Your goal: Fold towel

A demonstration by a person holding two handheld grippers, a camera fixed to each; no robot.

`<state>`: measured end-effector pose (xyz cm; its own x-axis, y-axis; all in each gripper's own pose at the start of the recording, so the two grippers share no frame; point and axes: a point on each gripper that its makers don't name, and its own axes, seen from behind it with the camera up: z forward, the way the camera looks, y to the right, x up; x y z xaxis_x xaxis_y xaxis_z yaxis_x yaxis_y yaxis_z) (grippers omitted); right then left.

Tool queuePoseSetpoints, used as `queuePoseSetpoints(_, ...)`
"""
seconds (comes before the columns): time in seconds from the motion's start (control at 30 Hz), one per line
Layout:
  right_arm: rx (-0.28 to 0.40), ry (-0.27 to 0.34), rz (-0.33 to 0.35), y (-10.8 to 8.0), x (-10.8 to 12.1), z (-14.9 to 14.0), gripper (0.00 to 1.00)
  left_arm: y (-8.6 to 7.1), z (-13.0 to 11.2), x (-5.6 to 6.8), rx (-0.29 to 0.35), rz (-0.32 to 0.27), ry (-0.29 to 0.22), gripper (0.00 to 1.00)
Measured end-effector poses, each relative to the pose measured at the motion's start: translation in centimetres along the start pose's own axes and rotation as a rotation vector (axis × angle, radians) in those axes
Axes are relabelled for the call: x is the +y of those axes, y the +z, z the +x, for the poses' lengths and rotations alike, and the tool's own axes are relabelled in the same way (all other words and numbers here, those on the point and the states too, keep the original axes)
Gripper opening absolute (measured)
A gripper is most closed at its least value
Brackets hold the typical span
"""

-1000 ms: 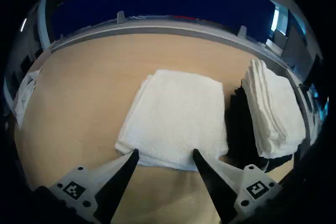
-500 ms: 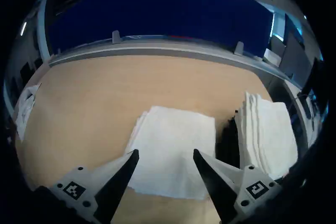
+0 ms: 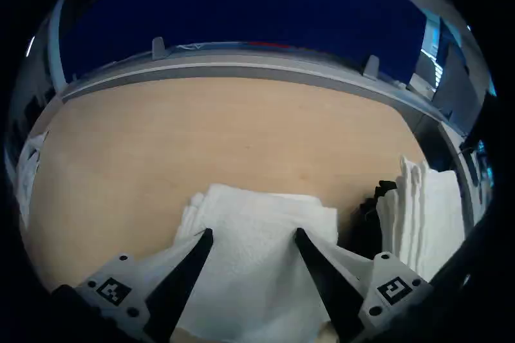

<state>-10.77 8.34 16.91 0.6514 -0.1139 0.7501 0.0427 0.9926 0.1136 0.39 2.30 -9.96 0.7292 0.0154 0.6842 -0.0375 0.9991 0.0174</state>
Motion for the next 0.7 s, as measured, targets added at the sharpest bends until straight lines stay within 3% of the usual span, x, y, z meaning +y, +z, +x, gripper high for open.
queuePoseSetpoints(0.5, -0.001, -0.062, 0.042, 0.2, -0.22, -0.45, 1.0, -0.22, 0.25, 0.6, 0.001, -0.007, 0.009, 0.94)
queuePoseSetpoints(0.7, -0.009, -0.06, 0.044, 0.08, -0.1, -0.39, 1.0, -0.22, 0.06, 0.59, 0.001, -0.007, 0.008, 0.94)
